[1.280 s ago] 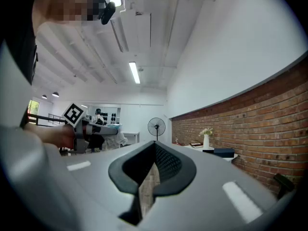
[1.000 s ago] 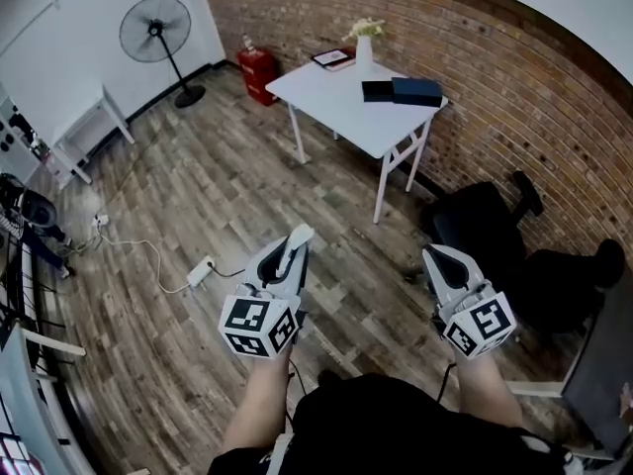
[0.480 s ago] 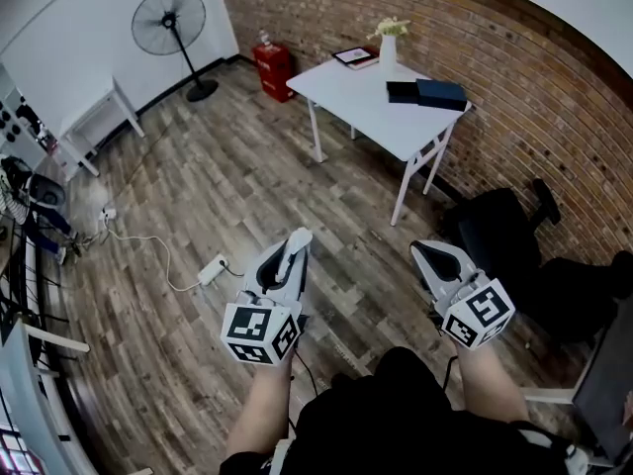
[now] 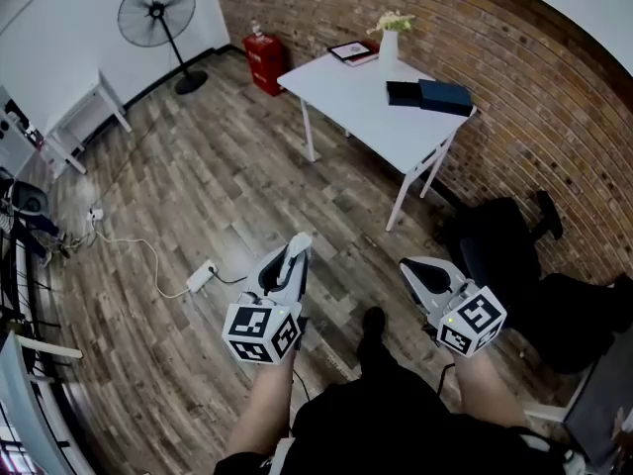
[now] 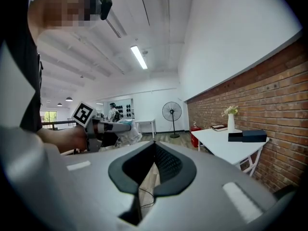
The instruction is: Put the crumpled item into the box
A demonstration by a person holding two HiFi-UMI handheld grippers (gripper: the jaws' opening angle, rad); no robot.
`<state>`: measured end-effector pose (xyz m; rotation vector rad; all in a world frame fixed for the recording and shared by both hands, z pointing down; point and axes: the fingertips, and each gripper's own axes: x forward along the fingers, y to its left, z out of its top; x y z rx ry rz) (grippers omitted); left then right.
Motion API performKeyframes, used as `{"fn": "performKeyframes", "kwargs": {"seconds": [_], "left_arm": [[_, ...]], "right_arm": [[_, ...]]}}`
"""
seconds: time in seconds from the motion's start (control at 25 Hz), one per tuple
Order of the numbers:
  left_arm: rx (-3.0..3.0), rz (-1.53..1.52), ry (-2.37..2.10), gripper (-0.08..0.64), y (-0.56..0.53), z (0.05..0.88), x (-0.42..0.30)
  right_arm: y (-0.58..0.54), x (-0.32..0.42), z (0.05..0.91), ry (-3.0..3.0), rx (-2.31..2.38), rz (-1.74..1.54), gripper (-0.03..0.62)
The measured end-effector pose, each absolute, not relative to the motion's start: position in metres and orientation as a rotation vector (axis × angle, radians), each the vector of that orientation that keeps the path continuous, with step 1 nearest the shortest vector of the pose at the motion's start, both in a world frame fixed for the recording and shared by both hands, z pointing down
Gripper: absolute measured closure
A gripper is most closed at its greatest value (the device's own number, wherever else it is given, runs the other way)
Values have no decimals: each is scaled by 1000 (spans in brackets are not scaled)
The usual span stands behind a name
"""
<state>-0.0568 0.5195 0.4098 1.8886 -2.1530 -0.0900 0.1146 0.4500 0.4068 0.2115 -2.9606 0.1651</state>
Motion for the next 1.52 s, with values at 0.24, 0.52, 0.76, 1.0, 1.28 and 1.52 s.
{"fn": "performKeyframes", "kwargs": {"seconds": [0.24, 0.52, 0.76, 1.0, 1.28, 1.52], "left_arm": [[1947, -24, -2132, 484, 420, 395, -73], [1991, 35, -2107, 485, 318, 382, -82], [2018, 62, -2118, 485, 271, 368, -81], [2038, 71, -2083, 484, 241, 373, -86], [2085, 64, -2016, 484, 191, 389, -102], [2153, 53, -1945, 484, 129, 396, -126]], "right_arm": [[360, 84, 406, -2980, 177, 192, 592], [252, 77, 395, -3018, 224, 207, 592], [197, 79, 390, -3037, 257, 203, 592], [176, 68, 390, -3048, 241, 229, 592], [147, 63, 402, -3011, 279, 229, 592], [81, 56, 405, -2977, 437, 243, 592]]}}
